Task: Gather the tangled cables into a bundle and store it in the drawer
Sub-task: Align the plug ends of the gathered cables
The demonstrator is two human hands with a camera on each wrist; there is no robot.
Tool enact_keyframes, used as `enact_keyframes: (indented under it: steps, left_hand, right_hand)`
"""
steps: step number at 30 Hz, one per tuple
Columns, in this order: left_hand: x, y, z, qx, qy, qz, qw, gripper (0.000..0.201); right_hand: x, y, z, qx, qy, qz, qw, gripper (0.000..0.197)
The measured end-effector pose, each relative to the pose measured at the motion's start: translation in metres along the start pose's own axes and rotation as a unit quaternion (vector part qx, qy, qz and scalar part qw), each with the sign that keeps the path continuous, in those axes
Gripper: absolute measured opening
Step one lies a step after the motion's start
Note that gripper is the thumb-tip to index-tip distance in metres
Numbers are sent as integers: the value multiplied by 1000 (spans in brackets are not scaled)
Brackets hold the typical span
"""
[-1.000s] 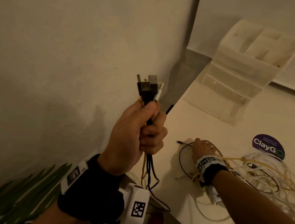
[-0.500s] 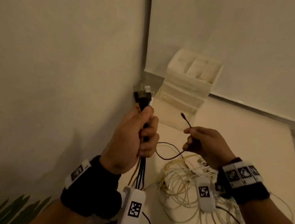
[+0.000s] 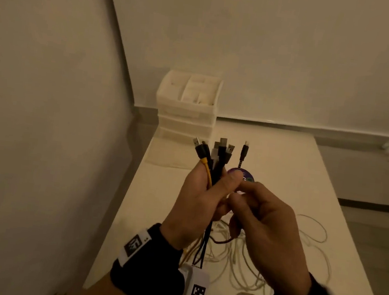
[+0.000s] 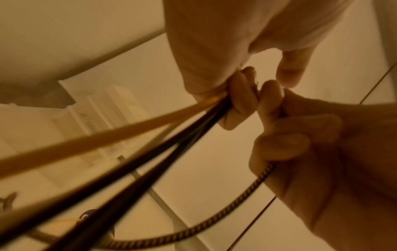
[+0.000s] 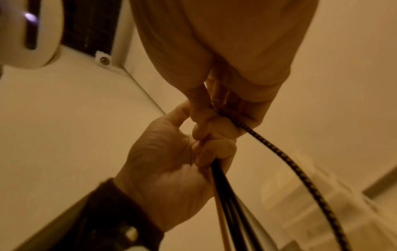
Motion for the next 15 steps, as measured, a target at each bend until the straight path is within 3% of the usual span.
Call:
enact_keyframes:
  steps: [5,8,12,15]
  left_hand:
    - [14,-24,-1,-20,8,48,999,9]
    - [24,-30,-2,-39,28,68,997,18]
    - [19,-18,3,-89,7,68,994,32]
    - [13,-13,5,-95,-12,53,994,34]
  right_hand:
    - [0,21,-5,-18,43,-140,989,8]
    - [-5,27,-6,-8,52,-205,977,9]
    - [-17,24,-10,18,40,-202,978,13]
    - [-26,23,-9,21,33,-135,990,14]
Point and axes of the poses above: each hand's wrist, its own z-axis towards the middle knuckle, its own y-axis out of the back of the hand, x = y × z, the point moved 10 cm from there along z, towards the middle knuckle, and after that the axes turned 1 degree about y, right-handed, at the moved point
